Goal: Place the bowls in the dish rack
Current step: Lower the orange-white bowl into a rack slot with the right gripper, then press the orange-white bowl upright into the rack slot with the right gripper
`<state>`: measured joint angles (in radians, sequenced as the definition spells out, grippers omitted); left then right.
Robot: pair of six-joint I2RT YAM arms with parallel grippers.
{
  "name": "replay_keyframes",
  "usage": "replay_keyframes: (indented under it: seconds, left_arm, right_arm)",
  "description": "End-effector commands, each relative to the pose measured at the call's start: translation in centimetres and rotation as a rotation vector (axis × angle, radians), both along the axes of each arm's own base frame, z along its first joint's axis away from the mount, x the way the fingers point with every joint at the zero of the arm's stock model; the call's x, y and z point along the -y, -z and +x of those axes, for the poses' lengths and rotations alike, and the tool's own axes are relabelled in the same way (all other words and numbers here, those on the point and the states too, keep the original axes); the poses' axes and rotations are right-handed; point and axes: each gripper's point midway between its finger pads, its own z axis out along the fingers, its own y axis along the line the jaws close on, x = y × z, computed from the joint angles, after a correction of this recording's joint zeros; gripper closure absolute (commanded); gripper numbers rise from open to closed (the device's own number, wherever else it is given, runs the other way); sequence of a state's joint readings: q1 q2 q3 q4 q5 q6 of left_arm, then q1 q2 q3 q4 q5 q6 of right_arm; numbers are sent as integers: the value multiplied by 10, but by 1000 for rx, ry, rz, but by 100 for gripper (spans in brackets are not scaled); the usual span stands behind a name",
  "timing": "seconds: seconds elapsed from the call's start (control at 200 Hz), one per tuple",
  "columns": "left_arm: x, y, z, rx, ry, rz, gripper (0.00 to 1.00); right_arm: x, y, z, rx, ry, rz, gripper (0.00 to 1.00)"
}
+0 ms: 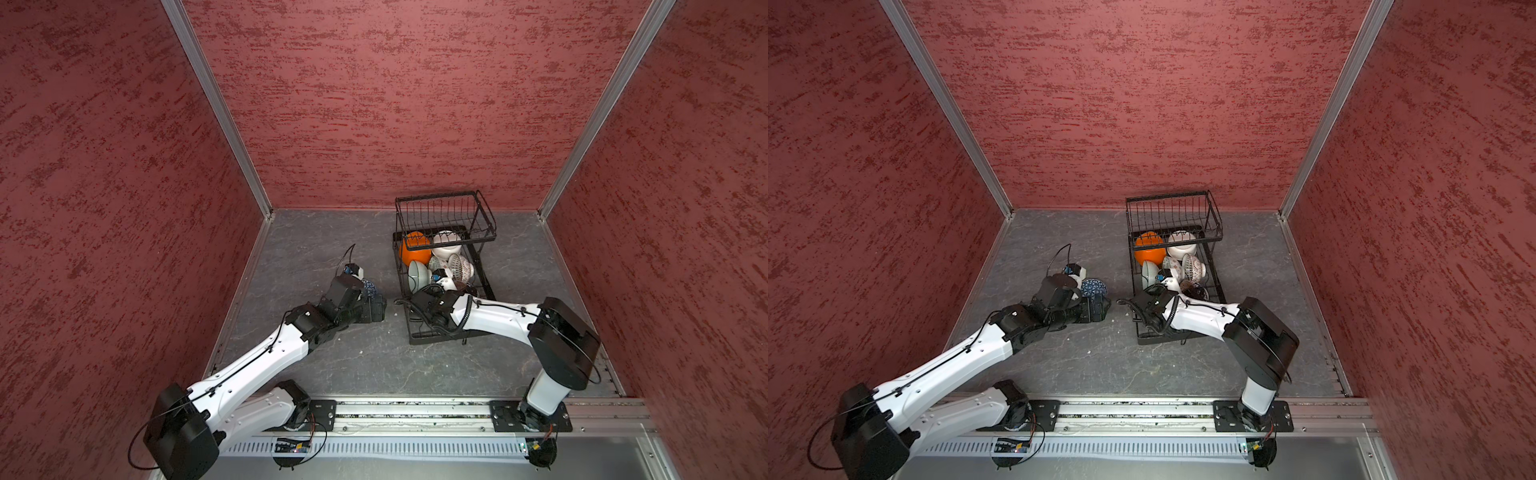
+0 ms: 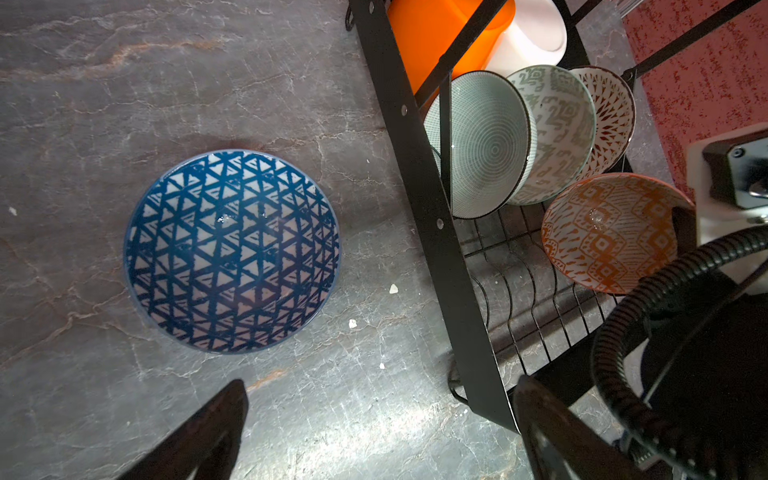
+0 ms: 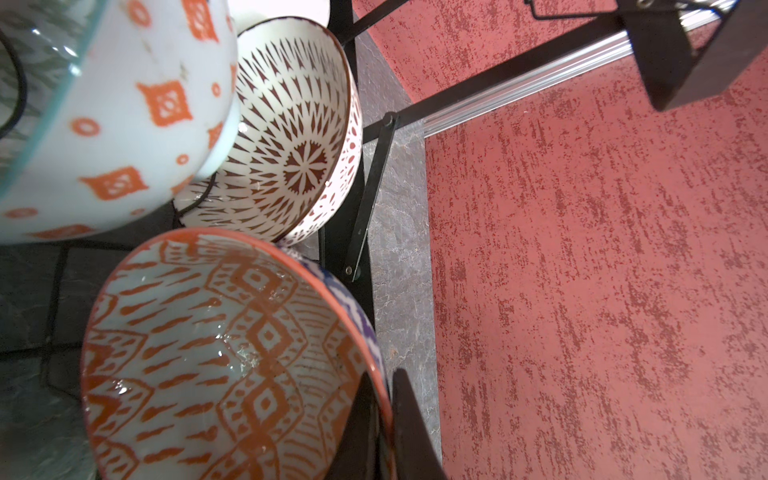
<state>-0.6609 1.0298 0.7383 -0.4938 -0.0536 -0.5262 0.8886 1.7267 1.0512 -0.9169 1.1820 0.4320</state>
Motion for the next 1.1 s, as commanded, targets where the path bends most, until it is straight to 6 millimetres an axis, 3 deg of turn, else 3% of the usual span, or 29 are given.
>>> replay_keyframes:
  seconds: [0.0,0.225,0.586,1.097]
  left_arm:
    - [-1,-6,2,25,-2,-23,1]
    - [-5,-7,0,31,-13,-29,0]
    - [-15,-8,-1,37,-34,-30,0]
    - [-22,-9,-1,40,-48,-39,1]
  right_arm:
    - [-2,14,-1,-52,-22,-18,100]
    - [-13,35,-4,-104,-43,-94,100]
    - [-23,42,-14,-103,-10,-91,100]
    - [-11,2,-13,-13,21,-14,100]
